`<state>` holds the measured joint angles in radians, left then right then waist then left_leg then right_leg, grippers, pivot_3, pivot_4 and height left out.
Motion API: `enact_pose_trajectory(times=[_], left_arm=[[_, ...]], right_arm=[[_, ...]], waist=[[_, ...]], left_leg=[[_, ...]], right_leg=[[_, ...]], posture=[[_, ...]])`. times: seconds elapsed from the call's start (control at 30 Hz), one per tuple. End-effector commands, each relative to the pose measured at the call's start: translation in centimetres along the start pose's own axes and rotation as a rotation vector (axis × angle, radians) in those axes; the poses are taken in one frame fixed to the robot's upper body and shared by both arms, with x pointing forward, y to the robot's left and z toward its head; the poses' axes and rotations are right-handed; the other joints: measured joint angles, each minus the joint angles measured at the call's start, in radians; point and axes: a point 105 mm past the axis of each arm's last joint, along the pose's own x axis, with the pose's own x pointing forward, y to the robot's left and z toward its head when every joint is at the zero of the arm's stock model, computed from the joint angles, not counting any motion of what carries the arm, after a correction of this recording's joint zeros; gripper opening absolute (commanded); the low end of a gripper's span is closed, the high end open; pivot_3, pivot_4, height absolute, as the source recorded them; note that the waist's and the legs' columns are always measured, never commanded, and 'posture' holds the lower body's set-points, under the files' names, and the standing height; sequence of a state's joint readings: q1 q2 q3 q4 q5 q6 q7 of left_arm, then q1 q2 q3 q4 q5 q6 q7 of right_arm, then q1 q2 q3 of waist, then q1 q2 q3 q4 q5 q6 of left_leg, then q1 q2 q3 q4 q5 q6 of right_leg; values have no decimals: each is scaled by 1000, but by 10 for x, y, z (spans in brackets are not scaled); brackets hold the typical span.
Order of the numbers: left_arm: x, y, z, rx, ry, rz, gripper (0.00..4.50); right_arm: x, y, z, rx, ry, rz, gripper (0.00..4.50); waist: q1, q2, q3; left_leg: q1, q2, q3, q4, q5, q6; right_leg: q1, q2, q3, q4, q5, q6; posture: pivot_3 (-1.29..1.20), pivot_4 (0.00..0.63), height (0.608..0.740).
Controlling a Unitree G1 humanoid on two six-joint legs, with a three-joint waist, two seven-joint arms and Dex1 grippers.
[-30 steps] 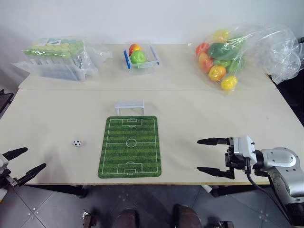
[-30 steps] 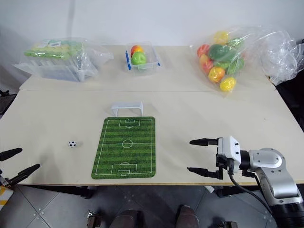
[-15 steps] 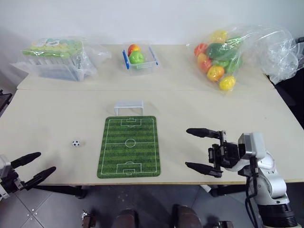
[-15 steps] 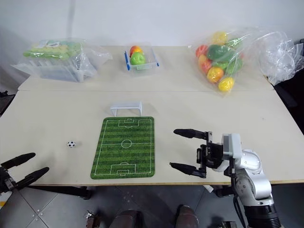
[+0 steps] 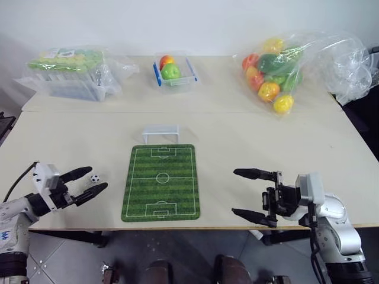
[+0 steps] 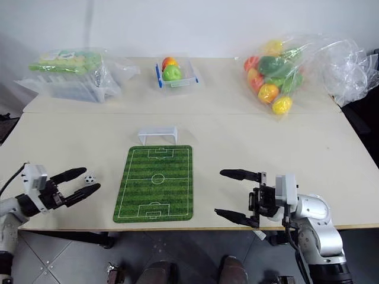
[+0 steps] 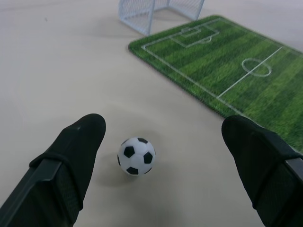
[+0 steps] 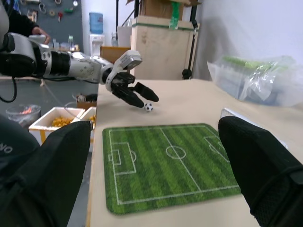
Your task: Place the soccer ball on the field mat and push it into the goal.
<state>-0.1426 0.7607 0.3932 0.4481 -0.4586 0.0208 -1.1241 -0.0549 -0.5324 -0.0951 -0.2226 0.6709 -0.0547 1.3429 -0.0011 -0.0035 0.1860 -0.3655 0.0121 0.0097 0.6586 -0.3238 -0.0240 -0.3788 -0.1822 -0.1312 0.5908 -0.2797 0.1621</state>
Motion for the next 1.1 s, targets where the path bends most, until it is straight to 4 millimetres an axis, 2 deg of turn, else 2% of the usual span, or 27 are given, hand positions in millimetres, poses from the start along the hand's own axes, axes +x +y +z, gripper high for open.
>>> enact_pose_trajectory(times=[0.03,0.13,0.23,0.53,0.57,0.67,0.77,0.87,0.93,0.97,1.03,1.1], left_arm=[[0,1,-5,3,17,2,4475],[0,5,-5,6,10,28,4475],[3,7,-5,2,6,39,3881],[14,8,-15,-7,10,47,1033],[15,8,-14,0,-2,50,852],[16,5,-9,-5,-29,29,852],[18,-6,4,1,-54,-56,852],[29,-31,25,79,-57,-220,852],[46,-68,45,116,-66,-413,852],[55,-92,51,132,-58,-536,852],[65,-123,53,174,-48,-673,852],[72,-143,51,183,-33,-755,852]], right_arm=[[-5,3,6,-44,-11,-8,4500],[-6,6,5,-44,-14,-29,4500],[-9,11,3,-39,-9,-47,4500],[-9,17,5,-23,-8,-64,4500],[-9,17,6,-23,-9,-65,4500],[-8,16,6,-22,-10,-68,4500],[-9,15,6,-25,-7,-79,4500],[-15,11,8,-50,10,-95,4500],[-26,8,11,-57,43,-114,4500],[-32,10,10,-55,71,-97,4500],[-41,12,9,-52,112,-72,4500],[-46,11,8,-61,133,-62,4500]], waist=[[0,0,0],[0,0,0],[2,0,0],[3,0,0],[3,0,0],[3,0,0],[3,0,0],[6,0,0],[10,0,0],[16,0,0],[24,0,0],[25,1,0]], left_leg=[[0,0,0,0,0,0],[0,0,0,1,0,0],[0,0,0,1,0,0],[0,0,0,3,-1,1],[0,0,0,4,-1,1],[0,0,0,4,-1,1],[0,0,0,4,-1,1],[-1,0,0,4,-1,1],[-1,0,0,5,-1,1],[-1,0,0,5,-1,1],[-1,0,1,6,-2,2],[0,0,1,7,-3,2]], right_leg=[[0,0,0,0,0,0],[0,0,0,0,0,0],[0,0,0,1,0,0],[0,0,1,2,0,0],[0,0,1,2,0,0],[0,0,1,2,0,0],[0,0,1,2,0,0],[0,0,1,2,0,0],[0,0,1,2,0,0],[0,0,1,2,0,-1],[1,0,2,1,1,0],[1,0,3,1,1,0]], posture=[[0,150,740],[0,150,740],[0,150,740],[0,150,740],[0,150,740],[0,150,740],[0,150,740],[0,150,740],[0,150,740],[0,150,740],[0,150,740],[0,150,740]])
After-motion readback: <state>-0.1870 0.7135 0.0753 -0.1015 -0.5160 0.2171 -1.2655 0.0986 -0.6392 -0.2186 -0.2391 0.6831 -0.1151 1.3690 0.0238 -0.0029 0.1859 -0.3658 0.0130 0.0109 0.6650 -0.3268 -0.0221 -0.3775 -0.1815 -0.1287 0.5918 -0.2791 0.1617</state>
